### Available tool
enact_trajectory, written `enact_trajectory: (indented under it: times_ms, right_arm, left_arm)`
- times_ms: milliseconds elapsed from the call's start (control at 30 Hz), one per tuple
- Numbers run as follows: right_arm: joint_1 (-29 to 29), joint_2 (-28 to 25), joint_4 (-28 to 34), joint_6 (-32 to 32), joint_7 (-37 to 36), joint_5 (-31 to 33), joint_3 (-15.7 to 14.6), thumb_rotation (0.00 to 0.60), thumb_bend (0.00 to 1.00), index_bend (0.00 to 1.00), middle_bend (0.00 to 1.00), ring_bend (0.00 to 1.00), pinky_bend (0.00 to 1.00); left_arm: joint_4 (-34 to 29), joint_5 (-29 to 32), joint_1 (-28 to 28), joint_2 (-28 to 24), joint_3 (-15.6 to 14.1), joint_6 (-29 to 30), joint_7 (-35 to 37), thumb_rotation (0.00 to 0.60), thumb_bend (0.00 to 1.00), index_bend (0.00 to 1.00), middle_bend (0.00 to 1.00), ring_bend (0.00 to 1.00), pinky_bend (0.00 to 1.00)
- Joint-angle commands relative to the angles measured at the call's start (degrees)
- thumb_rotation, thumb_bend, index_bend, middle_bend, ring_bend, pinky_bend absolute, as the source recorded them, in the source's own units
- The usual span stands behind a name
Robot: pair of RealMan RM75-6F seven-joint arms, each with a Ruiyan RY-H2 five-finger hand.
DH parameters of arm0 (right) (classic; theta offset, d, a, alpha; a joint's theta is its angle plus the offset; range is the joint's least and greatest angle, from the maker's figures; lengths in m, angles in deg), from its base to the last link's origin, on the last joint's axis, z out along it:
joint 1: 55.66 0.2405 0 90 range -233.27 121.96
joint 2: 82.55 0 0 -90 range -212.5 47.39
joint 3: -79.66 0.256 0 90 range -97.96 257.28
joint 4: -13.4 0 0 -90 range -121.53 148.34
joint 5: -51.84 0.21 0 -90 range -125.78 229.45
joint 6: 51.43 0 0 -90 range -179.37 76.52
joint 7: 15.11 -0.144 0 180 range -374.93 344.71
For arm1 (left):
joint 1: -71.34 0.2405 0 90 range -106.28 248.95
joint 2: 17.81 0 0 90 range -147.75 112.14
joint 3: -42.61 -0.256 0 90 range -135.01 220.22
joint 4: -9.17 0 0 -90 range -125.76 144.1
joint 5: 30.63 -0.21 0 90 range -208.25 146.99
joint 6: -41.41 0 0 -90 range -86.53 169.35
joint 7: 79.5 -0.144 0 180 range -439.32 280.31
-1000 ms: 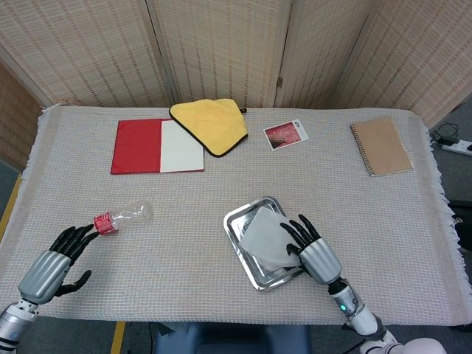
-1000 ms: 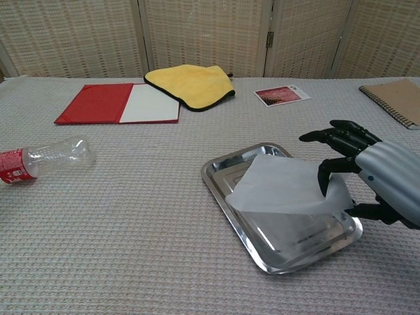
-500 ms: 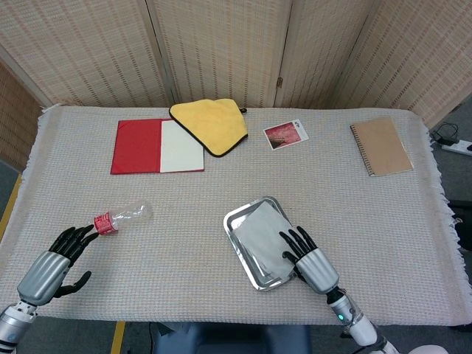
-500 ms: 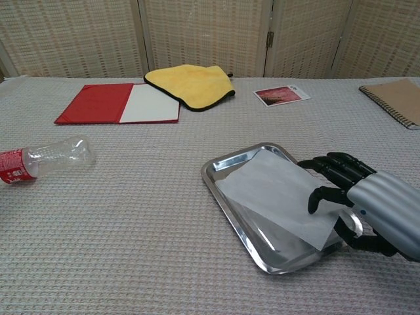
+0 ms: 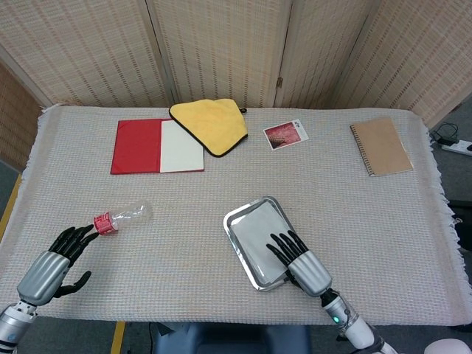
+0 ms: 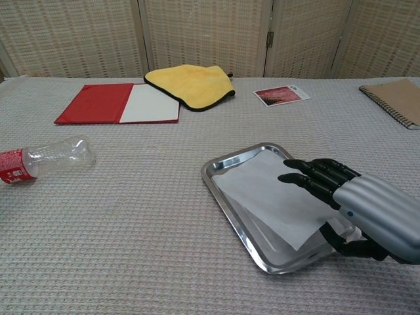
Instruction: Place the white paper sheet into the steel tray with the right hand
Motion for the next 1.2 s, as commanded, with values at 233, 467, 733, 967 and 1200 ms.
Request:
enact_trajectory:
  times_ms: [233,467,733,967,1200]
  right_arm:
    - [2.94,-8.52,18.84,-13.30,14.70,6.34,1.78,0.600,0.69,0.00,0.00,0.00,0.00]
    - [7.05,-15.72,31.71,-24.44,19.93,16.50,6.33,0.600,0.54,0.00,0.00,0.00,0.00]
    - [12.82,-22.46,43.62,-33.16,33.45,32.94,9.64,0.600,0.41,0.00,0.00,0.00,0.00]
    - [15.74,-26.07,48.84,-33.93,35.39,39.88,10.57,0.600,0.37,0.00,0.00,0.00,0.00]
    - [19.21,-29.93,50.84,-36.90,34.03,45.65,10.70,0.600,0.37,0.00,0.00,0.00,0.00]
  left_arm:
    - [-0.08,0.04,-0.04,-0.35,0.09,0.25,1.07,0.600,0.58,0.06,0.00,0.00,0.00]
    - [-0.45,-0.06,-0.02,-0.83,-0.19,0.11,2.09,0.600,0.58,0.06,0.00,0.00,0.00]
    - [-1.06,-0.12,-0.05,-1.48,-0.28,0.03,2.07,0.600,0.58,0.06,0.00,0.00,0.00]
    - [-1.01,-0.06,-0.01,-1.39,-0.18,-0.02,1.67,0.600,0.58,0.06,0.00,0.00,0.00]
    - [-1.07,-0.12,0.03,-1.31,-0.16,-0.04,1.23,0.600,0.58,0.07,0.00,0.00,0.00]
